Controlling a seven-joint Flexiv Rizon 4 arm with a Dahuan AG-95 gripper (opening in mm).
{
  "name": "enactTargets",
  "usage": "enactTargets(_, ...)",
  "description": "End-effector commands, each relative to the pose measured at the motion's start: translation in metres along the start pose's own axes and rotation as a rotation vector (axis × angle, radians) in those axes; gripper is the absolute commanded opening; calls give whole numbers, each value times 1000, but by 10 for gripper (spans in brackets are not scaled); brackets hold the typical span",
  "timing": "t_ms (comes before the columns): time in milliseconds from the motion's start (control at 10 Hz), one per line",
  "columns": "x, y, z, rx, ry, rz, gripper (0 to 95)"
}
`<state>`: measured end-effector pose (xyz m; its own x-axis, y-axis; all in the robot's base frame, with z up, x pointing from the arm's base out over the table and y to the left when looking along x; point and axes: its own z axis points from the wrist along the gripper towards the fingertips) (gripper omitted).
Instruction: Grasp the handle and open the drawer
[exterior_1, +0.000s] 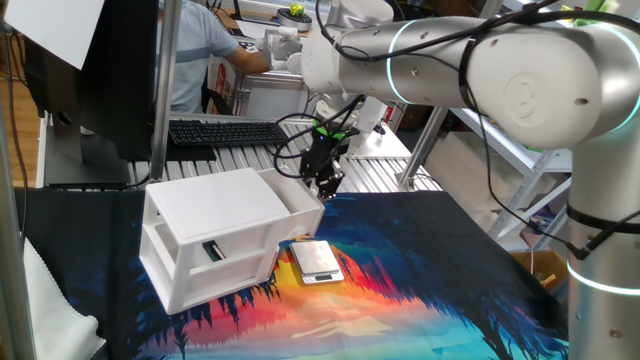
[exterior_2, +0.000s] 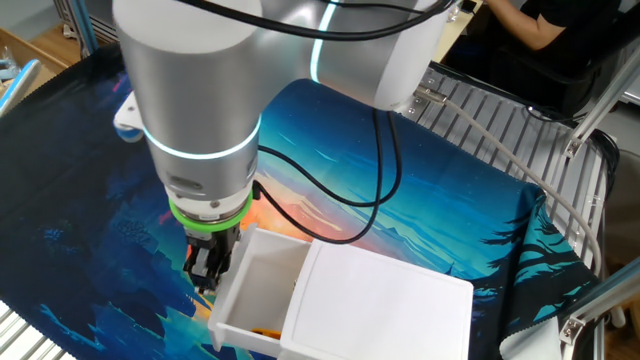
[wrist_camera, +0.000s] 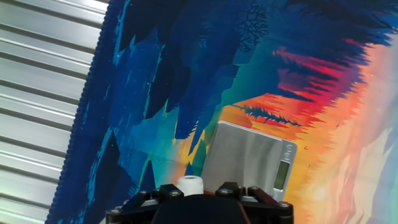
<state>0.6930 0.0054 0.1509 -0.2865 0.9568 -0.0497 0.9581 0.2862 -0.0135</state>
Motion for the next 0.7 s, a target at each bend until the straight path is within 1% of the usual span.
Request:
enactTargets(100, 0, 1, 0, 1, 1, 1, 0)
enactTargets(700, -1, 2, 0, 6, 5, -6, 0)
